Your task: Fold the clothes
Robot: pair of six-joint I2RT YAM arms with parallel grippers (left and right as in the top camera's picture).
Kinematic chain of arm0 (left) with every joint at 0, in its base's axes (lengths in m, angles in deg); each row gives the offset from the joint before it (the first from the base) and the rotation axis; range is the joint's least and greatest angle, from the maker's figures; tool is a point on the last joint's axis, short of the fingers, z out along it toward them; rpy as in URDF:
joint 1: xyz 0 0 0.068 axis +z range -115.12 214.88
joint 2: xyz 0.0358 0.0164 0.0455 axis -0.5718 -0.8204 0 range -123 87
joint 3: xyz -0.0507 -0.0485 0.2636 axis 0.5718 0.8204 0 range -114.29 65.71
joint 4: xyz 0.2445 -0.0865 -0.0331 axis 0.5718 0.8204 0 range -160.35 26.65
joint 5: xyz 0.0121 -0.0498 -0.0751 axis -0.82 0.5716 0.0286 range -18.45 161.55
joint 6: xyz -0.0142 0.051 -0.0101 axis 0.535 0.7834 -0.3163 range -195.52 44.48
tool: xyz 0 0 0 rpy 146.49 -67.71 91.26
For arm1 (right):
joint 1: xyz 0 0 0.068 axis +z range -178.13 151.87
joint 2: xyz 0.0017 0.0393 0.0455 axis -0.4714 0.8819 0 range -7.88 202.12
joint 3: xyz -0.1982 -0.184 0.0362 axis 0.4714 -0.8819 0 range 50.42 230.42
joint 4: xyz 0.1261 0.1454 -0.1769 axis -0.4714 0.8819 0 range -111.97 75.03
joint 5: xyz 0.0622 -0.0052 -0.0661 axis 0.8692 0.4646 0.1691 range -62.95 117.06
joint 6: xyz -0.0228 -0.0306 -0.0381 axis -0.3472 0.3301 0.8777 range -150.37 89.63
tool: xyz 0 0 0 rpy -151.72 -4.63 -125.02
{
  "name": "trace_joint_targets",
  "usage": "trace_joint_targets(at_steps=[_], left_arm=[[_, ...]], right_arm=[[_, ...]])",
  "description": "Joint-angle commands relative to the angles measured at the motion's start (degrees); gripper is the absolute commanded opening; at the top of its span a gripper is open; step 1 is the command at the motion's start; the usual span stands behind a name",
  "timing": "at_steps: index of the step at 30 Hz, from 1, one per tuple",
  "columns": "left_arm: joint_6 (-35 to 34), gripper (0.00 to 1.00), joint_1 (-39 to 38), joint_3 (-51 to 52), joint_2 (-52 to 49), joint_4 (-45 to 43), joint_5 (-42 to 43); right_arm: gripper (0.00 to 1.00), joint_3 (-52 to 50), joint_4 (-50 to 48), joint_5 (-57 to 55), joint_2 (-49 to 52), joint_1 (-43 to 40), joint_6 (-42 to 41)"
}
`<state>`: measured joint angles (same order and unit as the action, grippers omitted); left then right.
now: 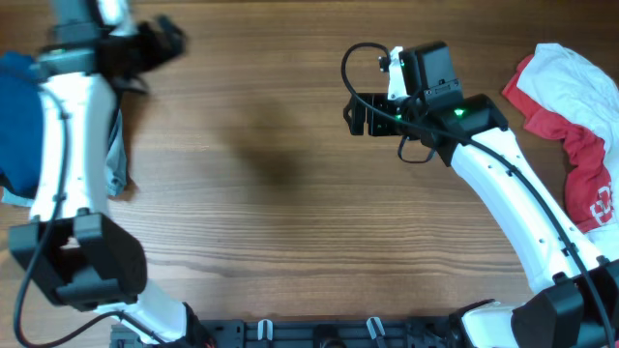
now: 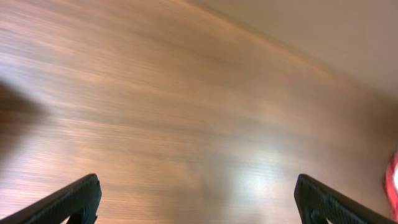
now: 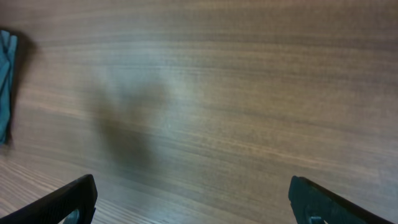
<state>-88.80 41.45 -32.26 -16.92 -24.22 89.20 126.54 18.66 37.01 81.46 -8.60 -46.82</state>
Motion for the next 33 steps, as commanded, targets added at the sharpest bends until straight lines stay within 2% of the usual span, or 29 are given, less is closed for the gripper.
trace_joint_targets(at_steps=[1, 8, 13, 16, 22, 25, 27, 29, 33], left_arm=[[1.62, 1.0, -6.97, -0.66, 0.74, 5.22, -0.96], [1.53, 1.0, -11.26, -0.66, 0.74, 26.8, -1.31], [0.87, 1.0, -11.78, -0.55, 0.87, 40.7, -4.02], [0.81, 1.0, -14.16, 0.39, 2.64, 43.74, -6.8], [-8.07, 1.0, -24.39, 11.23, 17.11, 33.83, -17.35], [-8.13, 1.0, -30.49, 20.37, 28.65, 22.25, -18.73], [-5.38, 1.0, -32.28, 26.93, 36.52, 13.0, -20.06], [-2.4, 1.0, -31.12, 31.23, 41.05, 6.84, -19.67], [5.57, 1.0, -24.33, 33.38, 42.51, 2.03, -11.56]], right_arm=[[0.99, 0.0, -0.13, -1.81, 0.07, -2.43, 2.03], [0.99, 0.0, 13.42, -2.05, -1.51, -6.49, 1.07], [0.99, -0.02, 18.88, -2.69, -8.2, -6.47, 0.83], [0.99, -1.73, 20.39, -2.97, -15.15, -6.36, -0.57], [0.99, -15.15, 14.49, -9.68, -35.3, -3.08, -4.74], [1.0, -24.13, 7.61, -12.5, -46.97, -1.99, -4.55], [1.0, -29.2, 1.4, -15.76, -52.54, -2.01, -4.55], [1.0, -31.65, -3.13, -18.91, -53.57, -2.03, -4.46], [1.0, -32.52, -10.58, -20.06, -49.03, -2.03, 2.08]])
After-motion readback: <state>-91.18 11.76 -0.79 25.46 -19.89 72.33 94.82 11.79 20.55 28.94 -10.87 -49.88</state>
